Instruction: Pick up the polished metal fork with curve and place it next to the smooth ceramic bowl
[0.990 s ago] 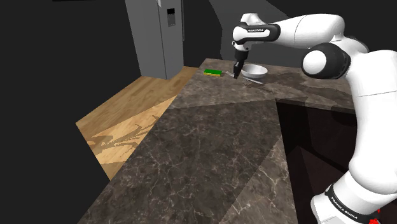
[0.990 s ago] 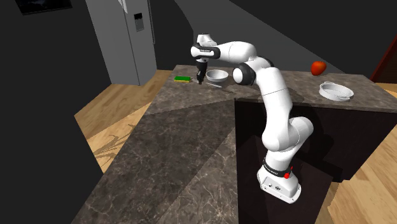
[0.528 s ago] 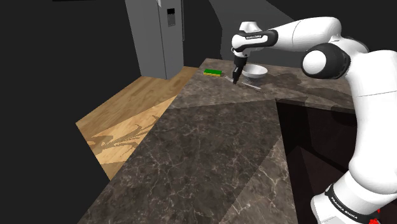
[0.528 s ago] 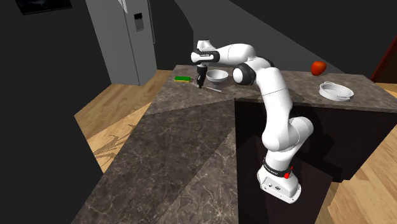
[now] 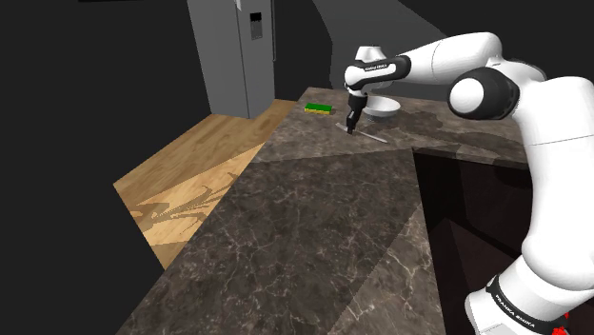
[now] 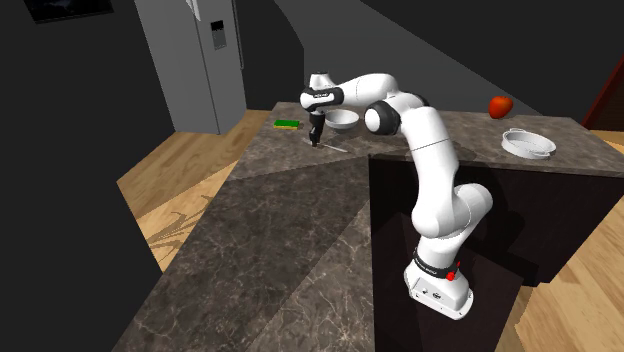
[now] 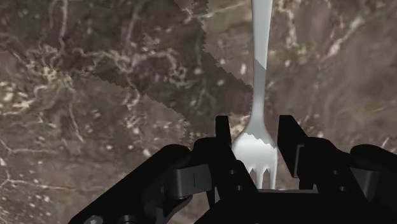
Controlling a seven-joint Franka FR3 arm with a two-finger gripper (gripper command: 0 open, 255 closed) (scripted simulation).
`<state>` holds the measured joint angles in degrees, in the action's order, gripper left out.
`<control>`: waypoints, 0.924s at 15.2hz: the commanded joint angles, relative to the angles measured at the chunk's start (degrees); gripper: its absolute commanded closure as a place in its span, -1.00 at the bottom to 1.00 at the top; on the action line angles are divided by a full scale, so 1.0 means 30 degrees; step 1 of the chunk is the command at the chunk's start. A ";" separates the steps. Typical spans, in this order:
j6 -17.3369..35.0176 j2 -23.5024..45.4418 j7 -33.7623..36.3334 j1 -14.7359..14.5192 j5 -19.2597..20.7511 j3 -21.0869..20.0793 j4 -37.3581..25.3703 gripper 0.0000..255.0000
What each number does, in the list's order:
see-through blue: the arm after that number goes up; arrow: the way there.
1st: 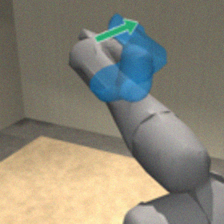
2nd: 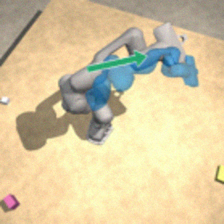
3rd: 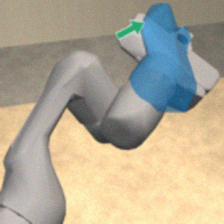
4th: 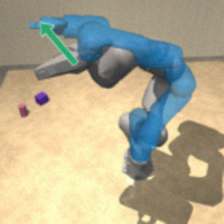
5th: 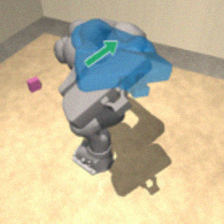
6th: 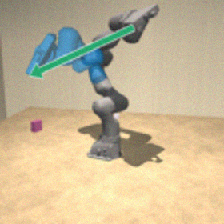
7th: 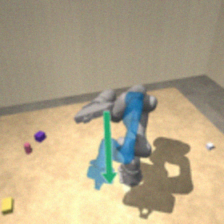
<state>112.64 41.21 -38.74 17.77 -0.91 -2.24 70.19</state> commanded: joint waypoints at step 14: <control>-0.0308 -0.0155 -0.0011 0.0017 -0.0004 0.0000 -0.0161 -1.00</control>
<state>112.48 41.04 -38.77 17.80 -0.92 -2.24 70.18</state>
